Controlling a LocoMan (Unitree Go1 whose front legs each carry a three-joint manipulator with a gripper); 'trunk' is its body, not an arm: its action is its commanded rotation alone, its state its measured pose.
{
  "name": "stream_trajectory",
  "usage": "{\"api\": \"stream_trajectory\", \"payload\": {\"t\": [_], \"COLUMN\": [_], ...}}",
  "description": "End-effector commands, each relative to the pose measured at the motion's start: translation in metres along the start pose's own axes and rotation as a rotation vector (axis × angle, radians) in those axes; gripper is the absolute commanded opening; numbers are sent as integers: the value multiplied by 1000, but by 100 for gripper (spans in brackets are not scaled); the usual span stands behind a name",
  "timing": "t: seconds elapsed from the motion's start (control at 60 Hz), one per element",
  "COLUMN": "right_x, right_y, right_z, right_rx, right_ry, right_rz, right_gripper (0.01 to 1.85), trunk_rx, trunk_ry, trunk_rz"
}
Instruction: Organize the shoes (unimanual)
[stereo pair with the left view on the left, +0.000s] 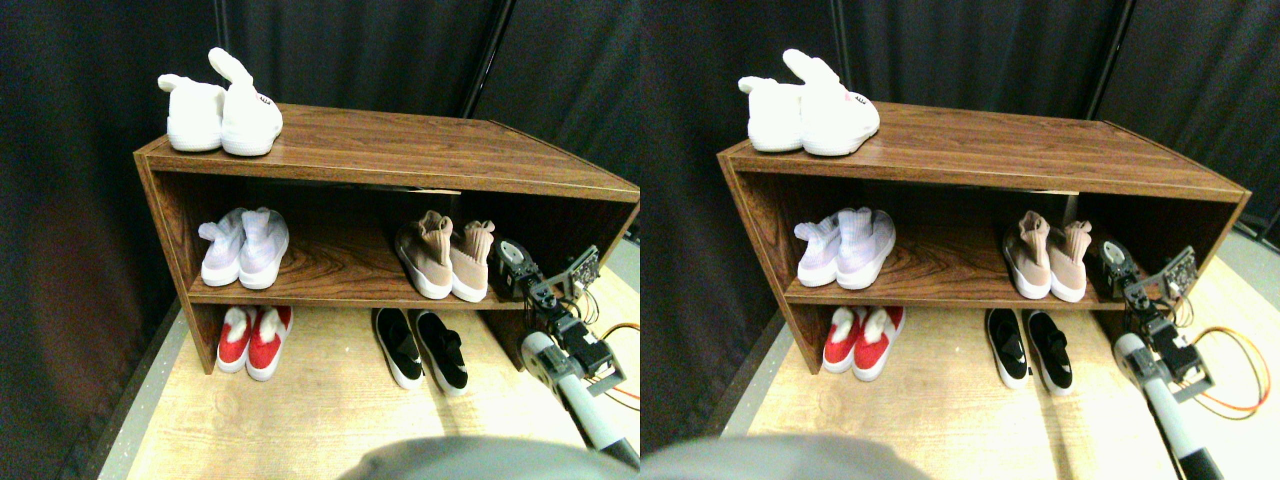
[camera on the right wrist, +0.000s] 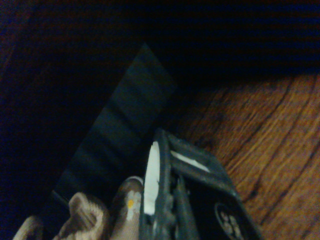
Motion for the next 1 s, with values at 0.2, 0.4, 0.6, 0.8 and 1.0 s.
{"api": "stream_trajectory", "payload": {"t": [0.2,0.4,0.6,0.8,1.0], "right_x": [-14,-42,-75,-106,-123], "right_y": [17,28,26,17,-1], "right_z": [16,29,34,32,19], "right_rx": [-37,-72,-16,-16,75], "right_ry": [-3,34,45,104,180], "right_rz": [123,203,245,279,274], "right_gripper": [6,6,6,6,6], "trunk_rx": [-10,-8,-10,-18,-26], "trunk_ry": [3,4,11,30,48], "trunk_rz": [-20,-22,-19,-16,-8]}}
